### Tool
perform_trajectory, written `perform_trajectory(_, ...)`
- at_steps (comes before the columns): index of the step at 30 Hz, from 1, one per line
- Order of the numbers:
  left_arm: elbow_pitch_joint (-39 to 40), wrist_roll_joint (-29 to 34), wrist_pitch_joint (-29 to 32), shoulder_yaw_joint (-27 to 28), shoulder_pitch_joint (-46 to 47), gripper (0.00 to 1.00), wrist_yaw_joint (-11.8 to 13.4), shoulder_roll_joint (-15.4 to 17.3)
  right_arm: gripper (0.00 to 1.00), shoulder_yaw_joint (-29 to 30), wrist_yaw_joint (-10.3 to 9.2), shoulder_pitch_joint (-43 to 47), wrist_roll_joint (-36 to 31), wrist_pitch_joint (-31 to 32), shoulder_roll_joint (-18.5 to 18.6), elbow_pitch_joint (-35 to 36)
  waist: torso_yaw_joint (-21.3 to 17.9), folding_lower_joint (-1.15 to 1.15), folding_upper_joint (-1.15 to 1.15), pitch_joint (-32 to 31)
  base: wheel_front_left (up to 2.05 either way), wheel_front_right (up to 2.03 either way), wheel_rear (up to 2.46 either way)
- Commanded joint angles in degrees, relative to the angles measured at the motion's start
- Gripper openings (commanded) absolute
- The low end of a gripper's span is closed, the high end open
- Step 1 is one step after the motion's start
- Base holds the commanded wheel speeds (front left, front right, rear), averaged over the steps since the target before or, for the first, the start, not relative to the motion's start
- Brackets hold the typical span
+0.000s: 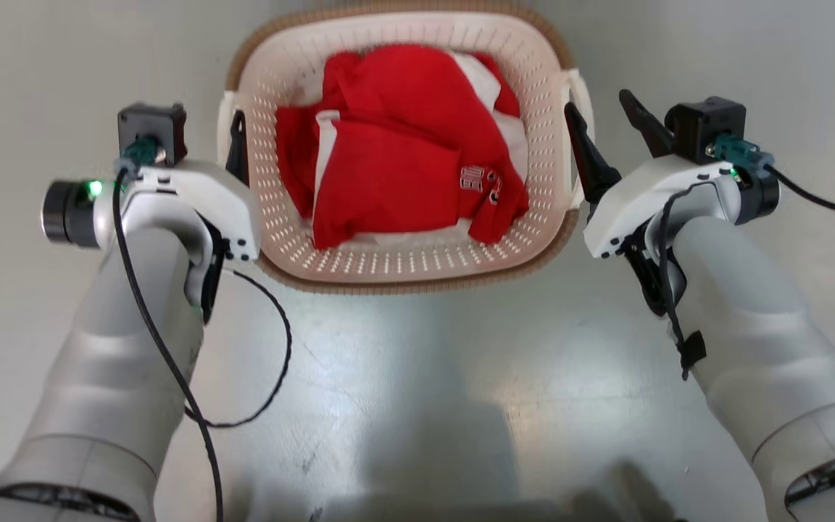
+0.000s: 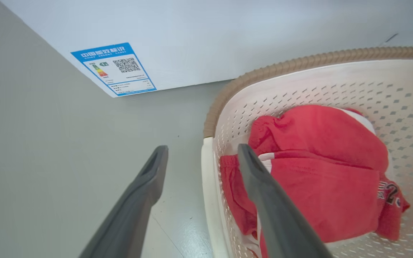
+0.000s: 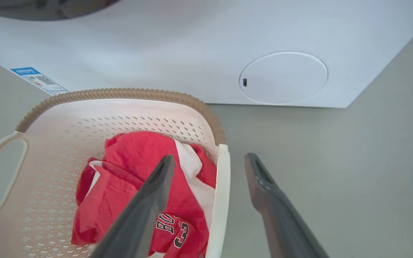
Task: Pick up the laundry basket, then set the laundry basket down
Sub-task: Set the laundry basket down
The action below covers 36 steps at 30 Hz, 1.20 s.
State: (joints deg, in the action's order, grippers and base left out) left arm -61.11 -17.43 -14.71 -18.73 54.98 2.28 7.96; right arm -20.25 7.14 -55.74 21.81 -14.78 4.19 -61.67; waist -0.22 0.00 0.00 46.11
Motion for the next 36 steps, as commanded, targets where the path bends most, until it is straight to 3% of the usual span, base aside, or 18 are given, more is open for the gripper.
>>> perform_trajectory(1,1.5,-0.3,-0.3,1.5,-2.4,1.0,0.5,1.9,1.0,0.2,0.35,3.6,-1.0,-0.2,-1.3,1.4,0.1,0.0,0.0,-3.3,0.0,0.0,0.0)
perform_trajectory(18,15.4,0.6,-0.3,13.7,-22.0,1.0,-3.3,0.9,1.0,17.2,0.35,19.4,-17.4,-0.2,-1.3,12.8,1.3,0.0,0.0,-27.0,0.0,0.0,0.0)
perform_trajectory(36,27.7,3.9,-0.3,25.0,-40.2,1.0,-6.3,0.1,1.0,17.8,0.35,32.5,-18.3,-0.2,0.4,21.0,1.1,0.0,0.0,-41.2,0.0,0.0,0.0)
